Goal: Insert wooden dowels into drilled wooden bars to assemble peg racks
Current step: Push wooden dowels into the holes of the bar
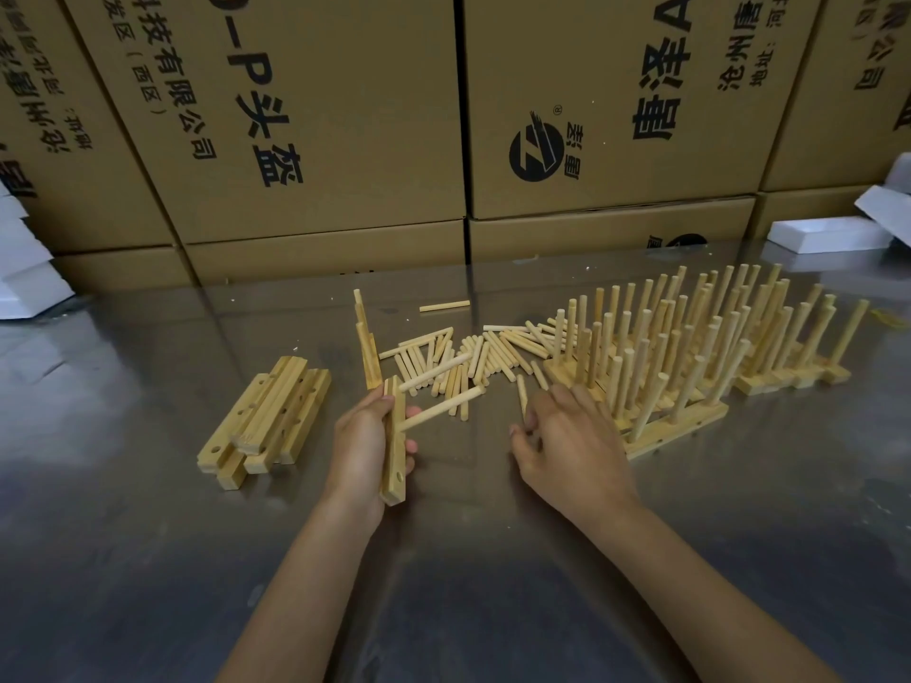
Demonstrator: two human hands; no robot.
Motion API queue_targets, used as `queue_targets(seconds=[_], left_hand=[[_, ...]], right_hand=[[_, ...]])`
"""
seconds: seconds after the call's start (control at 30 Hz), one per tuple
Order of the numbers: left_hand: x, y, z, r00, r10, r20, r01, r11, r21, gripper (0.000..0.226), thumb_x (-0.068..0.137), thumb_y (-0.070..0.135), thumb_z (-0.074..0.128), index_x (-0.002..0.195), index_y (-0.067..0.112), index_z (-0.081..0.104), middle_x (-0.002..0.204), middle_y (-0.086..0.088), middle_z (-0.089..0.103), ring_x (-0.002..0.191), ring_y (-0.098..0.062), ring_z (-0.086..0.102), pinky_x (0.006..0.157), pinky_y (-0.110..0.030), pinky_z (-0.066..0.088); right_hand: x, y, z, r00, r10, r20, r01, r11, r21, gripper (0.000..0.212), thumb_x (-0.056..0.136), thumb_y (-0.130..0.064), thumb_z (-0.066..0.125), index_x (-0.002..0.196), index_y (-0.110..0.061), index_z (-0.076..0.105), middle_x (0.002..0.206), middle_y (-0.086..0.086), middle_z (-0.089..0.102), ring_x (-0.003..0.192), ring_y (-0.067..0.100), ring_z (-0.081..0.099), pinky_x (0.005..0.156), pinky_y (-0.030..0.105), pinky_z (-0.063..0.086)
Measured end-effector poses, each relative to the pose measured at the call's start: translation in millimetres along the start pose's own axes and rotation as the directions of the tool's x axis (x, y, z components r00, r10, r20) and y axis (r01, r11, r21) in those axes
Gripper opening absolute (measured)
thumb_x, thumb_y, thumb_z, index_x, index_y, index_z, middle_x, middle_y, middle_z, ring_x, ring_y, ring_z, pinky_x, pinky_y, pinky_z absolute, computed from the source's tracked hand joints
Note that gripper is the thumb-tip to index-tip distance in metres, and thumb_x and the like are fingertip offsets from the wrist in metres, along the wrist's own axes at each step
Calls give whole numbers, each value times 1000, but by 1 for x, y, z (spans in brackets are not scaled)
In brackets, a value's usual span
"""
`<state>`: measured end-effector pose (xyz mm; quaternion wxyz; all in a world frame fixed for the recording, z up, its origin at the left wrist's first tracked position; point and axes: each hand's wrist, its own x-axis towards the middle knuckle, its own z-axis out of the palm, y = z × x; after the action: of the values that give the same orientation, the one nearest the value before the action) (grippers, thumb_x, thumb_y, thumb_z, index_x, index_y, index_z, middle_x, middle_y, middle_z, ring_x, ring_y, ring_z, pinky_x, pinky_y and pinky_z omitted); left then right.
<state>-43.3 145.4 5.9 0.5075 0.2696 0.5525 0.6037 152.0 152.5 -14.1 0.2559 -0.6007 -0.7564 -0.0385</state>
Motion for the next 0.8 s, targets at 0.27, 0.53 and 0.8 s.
queue_targets(seconds=[0.27,0.53,0.8], left_hand=[[-2,-1,2,999,-39,13,39,999,-27,32,104,16,45,132,17,59,73,-2,74,44,-13,50,38,-20,40],[-4,0,1,996,-81,32,83,994,-69,32,104,19,42,133,15,57,54,5,66,38,-10,50,37,-20,40],[-7,2,2,996,-82,40,86,991,-105,32,105,19,42,133,14,57,54,5,65,39,-9,51,39,-19,42]], right_hand=[[4,-6,4,999,18,42,-18,1000,8,22,97,-28,53,113,-16,63,110,-2,58,112,17,46,96,31,37],[-4,-9,5,994,7,113,-17,996,89,28,91,-36,53,112,-20,61,107,-2,54,107,17,44,96,33,40],[-9,-20,-1,956,-217,198,52,788,614,13,91,-17,55,91,-29,60,76,-11,59,68,9,54,59,31,45]])
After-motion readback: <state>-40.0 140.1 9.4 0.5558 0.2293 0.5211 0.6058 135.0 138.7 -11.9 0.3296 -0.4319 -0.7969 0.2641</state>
